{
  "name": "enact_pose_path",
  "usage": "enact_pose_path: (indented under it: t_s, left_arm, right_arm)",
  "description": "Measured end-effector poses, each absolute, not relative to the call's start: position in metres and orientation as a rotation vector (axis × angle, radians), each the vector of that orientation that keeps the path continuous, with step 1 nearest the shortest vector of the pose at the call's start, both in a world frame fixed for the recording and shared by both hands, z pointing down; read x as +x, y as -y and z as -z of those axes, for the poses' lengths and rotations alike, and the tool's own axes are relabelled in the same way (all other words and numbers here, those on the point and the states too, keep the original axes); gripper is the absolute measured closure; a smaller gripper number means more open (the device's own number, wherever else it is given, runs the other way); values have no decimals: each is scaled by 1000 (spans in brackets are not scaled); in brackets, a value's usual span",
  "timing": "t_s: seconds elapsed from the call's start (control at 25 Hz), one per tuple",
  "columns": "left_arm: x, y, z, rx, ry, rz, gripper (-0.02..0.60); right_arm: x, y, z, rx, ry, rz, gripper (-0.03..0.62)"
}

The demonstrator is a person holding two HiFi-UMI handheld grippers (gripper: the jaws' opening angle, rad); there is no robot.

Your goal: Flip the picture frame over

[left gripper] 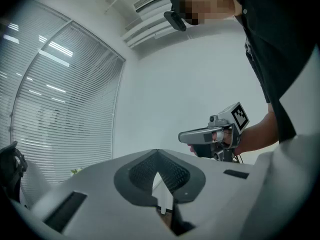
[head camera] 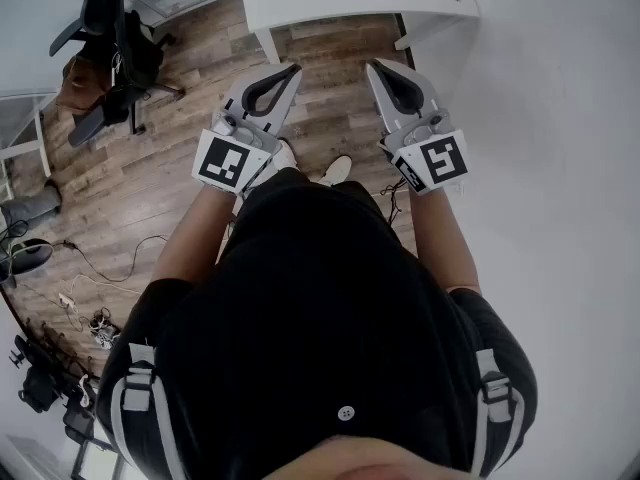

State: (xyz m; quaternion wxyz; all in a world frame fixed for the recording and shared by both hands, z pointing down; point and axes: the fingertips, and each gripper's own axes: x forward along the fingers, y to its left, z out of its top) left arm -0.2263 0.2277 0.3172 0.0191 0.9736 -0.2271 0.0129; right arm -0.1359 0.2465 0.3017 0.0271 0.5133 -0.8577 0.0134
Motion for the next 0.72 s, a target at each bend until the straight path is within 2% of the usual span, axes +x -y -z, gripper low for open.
enact_pose_path:
  t_s: [0.72]
  left_arm:
    - [-189, -285, -312, 3001, 800, -72, 577]
  right_arm:
    - [-100, -303, -296, 1556, 2715, -47, 585]
